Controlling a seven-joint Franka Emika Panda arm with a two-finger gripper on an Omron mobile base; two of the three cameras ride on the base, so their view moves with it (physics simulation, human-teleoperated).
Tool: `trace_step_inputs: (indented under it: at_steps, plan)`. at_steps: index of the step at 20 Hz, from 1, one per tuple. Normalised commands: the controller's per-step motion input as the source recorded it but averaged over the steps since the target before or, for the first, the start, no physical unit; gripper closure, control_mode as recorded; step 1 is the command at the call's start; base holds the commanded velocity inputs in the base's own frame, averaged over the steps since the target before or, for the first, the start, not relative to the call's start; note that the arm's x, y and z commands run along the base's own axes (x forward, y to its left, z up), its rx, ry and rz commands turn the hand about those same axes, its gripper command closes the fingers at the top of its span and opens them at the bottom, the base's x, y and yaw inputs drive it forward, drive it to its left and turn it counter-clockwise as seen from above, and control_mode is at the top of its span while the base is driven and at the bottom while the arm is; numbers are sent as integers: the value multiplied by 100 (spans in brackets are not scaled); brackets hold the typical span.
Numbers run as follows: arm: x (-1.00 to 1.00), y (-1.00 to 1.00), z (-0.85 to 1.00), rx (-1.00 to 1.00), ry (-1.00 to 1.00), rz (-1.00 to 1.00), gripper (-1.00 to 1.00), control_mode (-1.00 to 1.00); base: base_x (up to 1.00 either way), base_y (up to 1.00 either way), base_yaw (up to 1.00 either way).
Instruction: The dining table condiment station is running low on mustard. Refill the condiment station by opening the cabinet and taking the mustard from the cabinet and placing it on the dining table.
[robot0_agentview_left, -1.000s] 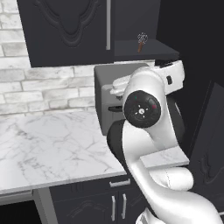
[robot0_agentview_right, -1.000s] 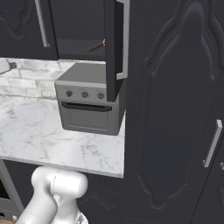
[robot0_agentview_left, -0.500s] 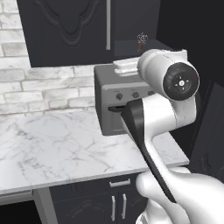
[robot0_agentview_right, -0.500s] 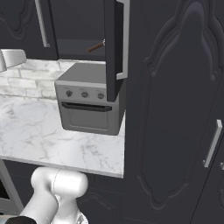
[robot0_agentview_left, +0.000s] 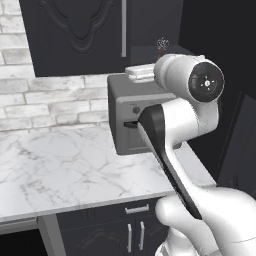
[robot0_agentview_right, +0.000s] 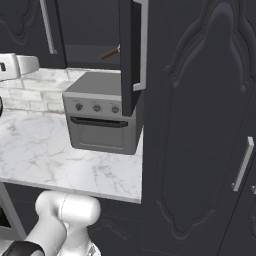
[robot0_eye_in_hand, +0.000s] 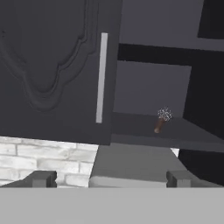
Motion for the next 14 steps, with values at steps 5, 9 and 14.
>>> trace_step_inputs:
  at_steps: [5, 9, 14]
  plan:
    - [49, 7, 11, 7, 0, 5, -100, -100, 0, 0, 0]
    - [63, 19, 26, 1, 0, -5, -100, -100, 0, 0, 0]
    - [63, 19, 35, -1, 0, -18, -100, -100, 0, 0, 0]
